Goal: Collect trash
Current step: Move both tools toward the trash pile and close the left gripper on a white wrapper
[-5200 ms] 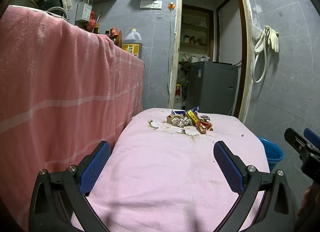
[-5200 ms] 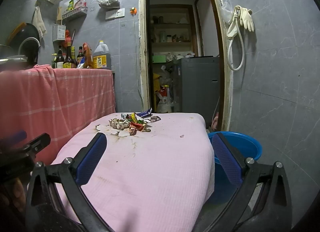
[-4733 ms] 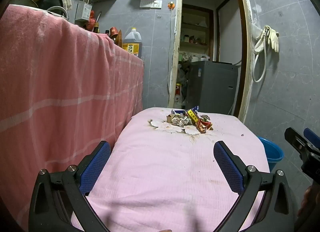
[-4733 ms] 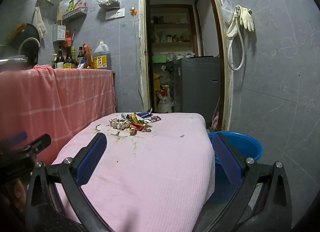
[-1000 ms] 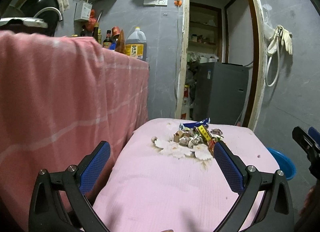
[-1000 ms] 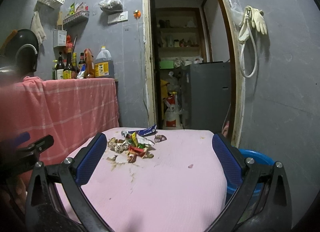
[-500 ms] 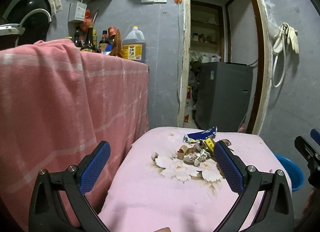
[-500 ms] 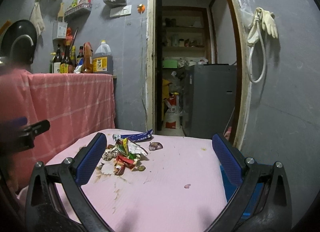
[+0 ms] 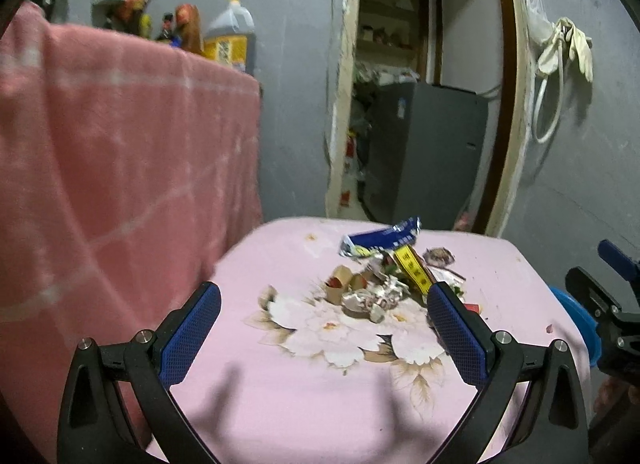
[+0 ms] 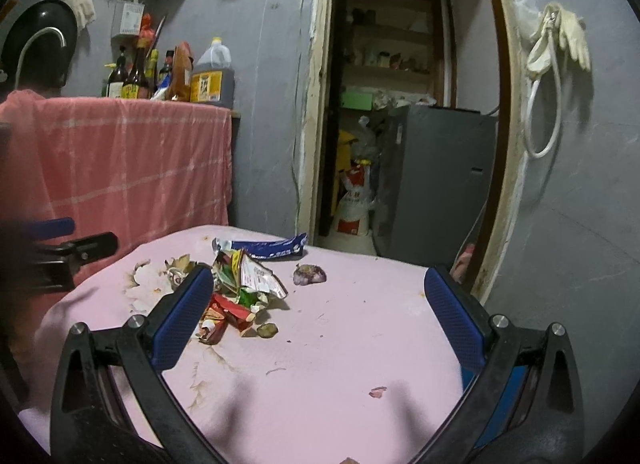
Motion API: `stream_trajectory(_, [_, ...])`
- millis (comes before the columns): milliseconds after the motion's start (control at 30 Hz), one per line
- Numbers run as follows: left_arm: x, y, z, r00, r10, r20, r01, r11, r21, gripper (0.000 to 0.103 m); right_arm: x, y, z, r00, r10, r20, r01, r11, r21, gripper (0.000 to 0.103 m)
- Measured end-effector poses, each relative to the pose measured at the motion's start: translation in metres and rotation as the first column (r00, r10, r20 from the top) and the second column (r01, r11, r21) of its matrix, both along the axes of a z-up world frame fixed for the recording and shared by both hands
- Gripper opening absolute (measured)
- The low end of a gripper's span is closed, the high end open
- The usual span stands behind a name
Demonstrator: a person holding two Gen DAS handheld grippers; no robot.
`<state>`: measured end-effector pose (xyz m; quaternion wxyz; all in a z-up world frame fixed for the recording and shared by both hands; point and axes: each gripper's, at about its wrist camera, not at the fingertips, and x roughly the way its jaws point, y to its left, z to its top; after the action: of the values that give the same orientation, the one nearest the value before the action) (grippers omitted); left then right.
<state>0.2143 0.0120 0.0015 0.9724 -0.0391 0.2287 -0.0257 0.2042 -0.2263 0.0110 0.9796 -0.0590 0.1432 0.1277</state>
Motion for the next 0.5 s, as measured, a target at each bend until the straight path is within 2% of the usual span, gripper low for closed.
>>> stream_trajectory(133, [0.016, -0.002, -0.005, 0.998, -0.046, -0.038, 0.045, 0.999, -0.019, 0.1, 0.011, 0.004, -0.007, 0.998, 0.027, -0.048, -0.027, 1.0, -0.004, 0.102])
stream_trajectory(200, [0.023, -0.003, -0.008, 0.996, -0.069, -0.064, 0.067, 0.997, -0.031, 0.093, 0.015, 0.005, -0.011, 0.996, 0.04, -0.075, -0.04, 0.999, -0.002, 0.099])
stream_trajectory(300, [0.035, -0.002, -0.014, 0.988, -0.114, -0.109, 0.106, 0.992, -0.072, 0.079, 0.022, 0.009, -0.018, 0.992, 0.05, -0.117, -0.052, 0.998, -0.018, 0.081])
stream_trajectory(367, [0.04, -0.003, -0.017, 0.982, -0.14, -0.129, 0.128, 0.987, -0.095, 0.068, 0.027, 0.011, -0.021, 0.989, 0.052, -0.14, -0.056, 0.998, -0.025, 0.073])
stream_trajectory(500, [0.049, -0.01, -0.021, 0.968, -0.188, -0.164, 0.172, 0.979, -0.107, 0.053, 0.037, 0.014, -0.027, 0.979, 0.047, -0.198, -0.058, 0.997, -0.053, 0.059])
